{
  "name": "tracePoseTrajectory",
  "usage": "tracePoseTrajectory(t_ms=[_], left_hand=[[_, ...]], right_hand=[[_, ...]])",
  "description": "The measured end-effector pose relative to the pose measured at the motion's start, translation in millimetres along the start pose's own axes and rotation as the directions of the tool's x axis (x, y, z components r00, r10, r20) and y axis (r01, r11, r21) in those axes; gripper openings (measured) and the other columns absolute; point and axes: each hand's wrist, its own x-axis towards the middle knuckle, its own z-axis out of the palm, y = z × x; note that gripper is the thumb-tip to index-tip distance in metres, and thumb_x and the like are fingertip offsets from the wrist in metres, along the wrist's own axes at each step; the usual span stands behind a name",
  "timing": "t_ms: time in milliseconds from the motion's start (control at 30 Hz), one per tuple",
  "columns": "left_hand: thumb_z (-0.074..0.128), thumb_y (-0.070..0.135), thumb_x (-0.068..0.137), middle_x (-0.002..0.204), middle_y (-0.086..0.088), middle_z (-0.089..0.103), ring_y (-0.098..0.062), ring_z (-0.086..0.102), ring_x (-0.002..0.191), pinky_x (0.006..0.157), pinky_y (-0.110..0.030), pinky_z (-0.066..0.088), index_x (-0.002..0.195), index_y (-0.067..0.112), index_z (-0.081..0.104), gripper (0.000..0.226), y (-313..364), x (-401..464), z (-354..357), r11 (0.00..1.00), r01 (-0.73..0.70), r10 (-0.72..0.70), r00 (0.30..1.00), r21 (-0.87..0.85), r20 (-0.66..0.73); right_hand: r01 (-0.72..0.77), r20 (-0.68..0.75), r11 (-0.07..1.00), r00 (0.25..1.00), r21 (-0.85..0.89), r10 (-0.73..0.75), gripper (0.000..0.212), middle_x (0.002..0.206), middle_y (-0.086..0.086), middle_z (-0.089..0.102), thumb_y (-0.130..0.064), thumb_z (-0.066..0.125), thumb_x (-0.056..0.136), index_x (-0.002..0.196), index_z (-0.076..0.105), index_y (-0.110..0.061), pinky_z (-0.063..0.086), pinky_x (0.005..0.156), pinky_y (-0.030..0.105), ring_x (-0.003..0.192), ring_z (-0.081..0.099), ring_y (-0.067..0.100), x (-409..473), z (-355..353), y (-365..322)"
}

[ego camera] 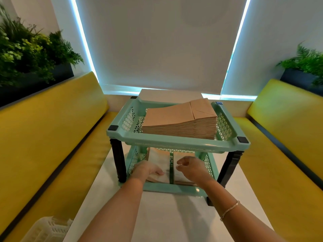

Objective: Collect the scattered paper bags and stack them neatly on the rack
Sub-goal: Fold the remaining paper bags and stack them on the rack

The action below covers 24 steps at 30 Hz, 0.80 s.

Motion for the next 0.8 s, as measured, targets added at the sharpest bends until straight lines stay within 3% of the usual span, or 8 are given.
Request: tracePoseTrajectory(t_ms=[100, 300, 433, 500, 600, 667, 733, 800], left_hand=[[0.086, 0.038, 0.023, 0.122, -0.012, 0.056, -0.028, 0.052, 0.112, 0.099, -0.038, 0.043, 0.123, 0.003, 0.057, 0.11, -5, 23, 5, 0.999, -0.012, 0.011, 1.0, -0.051, -0.012], [0.086, 0.023, 0.062, 0.132, -0.016, 0.053, -0.031, 0.048, 0.123, 0.102, -0.037, 0.039, 0.125, -0.002, 0.052, 0.076, 15, -52, -23, 0.977, -0.117, 0.103, 0.991, -0.179, -0.082], [0.084, 0.011, 0.065, 0.121, -0.015, 0.061, -0.027, 0.058, 0.106, 0.088, -0.03, 0.047, 0.116, -0.001, 0.057, 0.059, 18, -71, -42, 0.924, -0.203, 0.179, 0.978, -0.324, -0.103], [0.084, 0.013, 0.066, 0.117, -0.015, 0.063, -0.028, 0.061, 0.103, 0.09, -0.033, 0.05, 0.117, -0.001, 0.057, 0.06, 15, -84, -50, 0.894, -0.211, 0.2, 0.977, -0.395, -0.07], [0.084, 0.024, 0.067, 0.113, -0.015, 0.065, -0.031, 0.06, 0.109, 0.098, -0.039, 0.047, 0.109, 0.002, 0.061, 0.052, 4, -110, -57, 0.938, -0.15, 0.186, 0.979, -0.312, 0.086], [0.083, 0.018, 0.067, 0.11, -0.015, 0.068, -0.03, 0.063, 0.107, 0.098, -0.04, 0.048, 0.098, 0.004, 0.065, 0.039, -7, -130, -57, 0.957, -0.173, 0.225, 0.949, -0.234, 0.221], [0.086, 0.015, 0.063, 0.109, -0.011, 0.069, -0.027, 0.064, 0.103, 0.095, -0.038, 0.05, 0.102, 0.006, 0.066, 0.044, -20, -144, -55, 0.949, -0.304, 0.314, 0.906, -0.079, 0.286], [0.087, 0.018, 0.06, 0.111, -0.004, 0.068, -0.02, 0.063, 0.1, 0.092, -0.032, 0.05, 0.109, 0.011, 0.063, 0.055, -29, -161, -54, 0.863, -0.478, 0.415, 0.855, 0.162, 0.31]], right_hand=[[0.011, -0.003, 1.0, 1.0, 0.013, -0.011, 0.022, 0.115, 0.0, 0.063, -0.022, 0.06, 0.09, 0.112, 0.063, -0.016, 0.039, 0.086, 0.019, 0.094, 0.051, 0.008, -4, -1, 5], [0.009, -0.042, 0.998, 0.999, 0.061, -0.007, 0.021, 0.106, -0.001, 0.062, -0.021, 0.062, 0.089, 0.109, 0.065, -0.014, 0.041, 0.084, 0.02, 0.093, 0.052, 0.01, -7, -8, 13], [-0.021, -0.086, 0.986, 0.996, 0.165, 0.036, 0.016, 0.108, 0.001, 0.064, -0.02, 0.064, 0.087, 0.103, 0.066, -0.017, 0.05, 0.092, 0.03, 0.094, 0.057, 0.014, -10, -12, 14], [-0.053, -0.075, 0.981, 0.995, 0.187, 0.068, 0.018, 0.112, 0.001, 0.064, -0.022, 0.065, 0.086, 0.104, 0.065, -0.02, 0.051, 0.093, 0.038, 0.1, 0.059, 0.018, -12, -12, 15], [-0.074, -0.063, 0.962, 0.994, 0.264, 0.094, 0.044, 0.116, 0.001, 0.06, -0.032, 0.069, 0.083, 0.123, 0.054, -0.021, 0.051, 0.092, 0.041, 0.104, 0.058, 0.021, -22, -12, 15], [-0.053, -0.063, 0.91, 0.994, 0.41, 0.086, 0.069, 0.12, 0.002, 0.053, -0.037, 0.074, 0.077, 0.136, 0.042, -0.02, 0.05, 0.093, 0.041, 0.109, 0.056, 0.024, -33, -11, 15], [-0.029, -0.02, 0.85, 0.999, 0.526, 0.047, 0.083, 0.127, 0.004, 0.048, -0.033, 0.076, 0.075, 0.143, 0.031, -0.019, 0.049, 0.088, 0.035, 0.113, 0.053, 0.025, -47, -13, 17], [-0.03, 0.066, 0.835, 0.998, 0.549, -0.008, 0.081, 0.125, 0.008, 0.052, -0.022, 0.079, 0.072, 0.14, 0.034, -0.02, 0.05, 0.079, 0.031, 0.106, 0.057, 0.026, -62, -16, 21]])
